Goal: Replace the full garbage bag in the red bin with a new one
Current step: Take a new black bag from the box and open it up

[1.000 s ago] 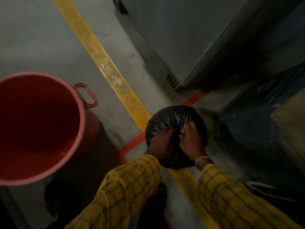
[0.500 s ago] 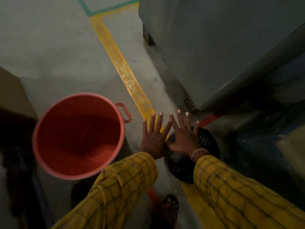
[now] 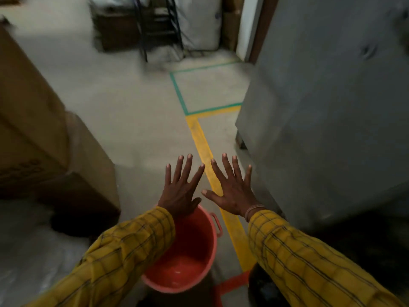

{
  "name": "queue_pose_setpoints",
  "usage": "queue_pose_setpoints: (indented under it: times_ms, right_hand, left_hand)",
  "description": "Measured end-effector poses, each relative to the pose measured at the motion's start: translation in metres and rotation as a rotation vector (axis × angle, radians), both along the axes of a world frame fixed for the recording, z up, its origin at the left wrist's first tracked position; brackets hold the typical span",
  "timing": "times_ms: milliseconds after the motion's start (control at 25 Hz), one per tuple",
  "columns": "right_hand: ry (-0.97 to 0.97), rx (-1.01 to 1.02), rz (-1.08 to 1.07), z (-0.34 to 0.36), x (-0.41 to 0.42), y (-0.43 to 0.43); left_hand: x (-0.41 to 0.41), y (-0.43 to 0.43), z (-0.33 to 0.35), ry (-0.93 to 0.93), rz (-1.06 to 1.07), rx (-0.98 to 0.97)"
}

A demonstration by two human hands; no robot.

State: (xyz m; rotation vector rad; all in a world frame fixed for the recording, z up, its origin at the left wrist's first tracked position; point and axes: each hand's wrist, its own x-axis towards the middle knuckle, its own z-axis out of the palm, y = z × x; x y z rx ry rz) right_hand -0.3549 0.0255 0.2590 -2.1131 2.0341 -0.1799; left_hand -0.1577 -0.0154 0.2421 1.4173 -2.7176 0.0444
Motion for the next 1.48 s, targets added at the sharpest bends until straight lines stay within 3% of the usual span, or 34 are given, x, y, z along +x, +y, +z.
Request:
queue_pose_setpoints:
  times_ms: [320,680,1120,1480]
  right_hand:
    - [0.051,-0.179,0.224,0.191,0.134,-0.099]
    - [0.045,-0.243,0.425,0.331,0.313,-0.178]
    - [-0.003,-0.302,0.659,0.427,0.463,-0.211]
    - [0.022,-0.37,0.796,0.445,0.523,-0.233]
  left_hand:
    - [0.157,-0.059,0.207,0.031,0.187,-0.135]
    - [0.336,-0.089,0.343,-0.019,0.408,-0.212]
    - [0.456,-0.078,0.42,-0.044,0.717,-0.203]
    - [0.5,-0.088,0.431,0.006,0.876,-0.237]
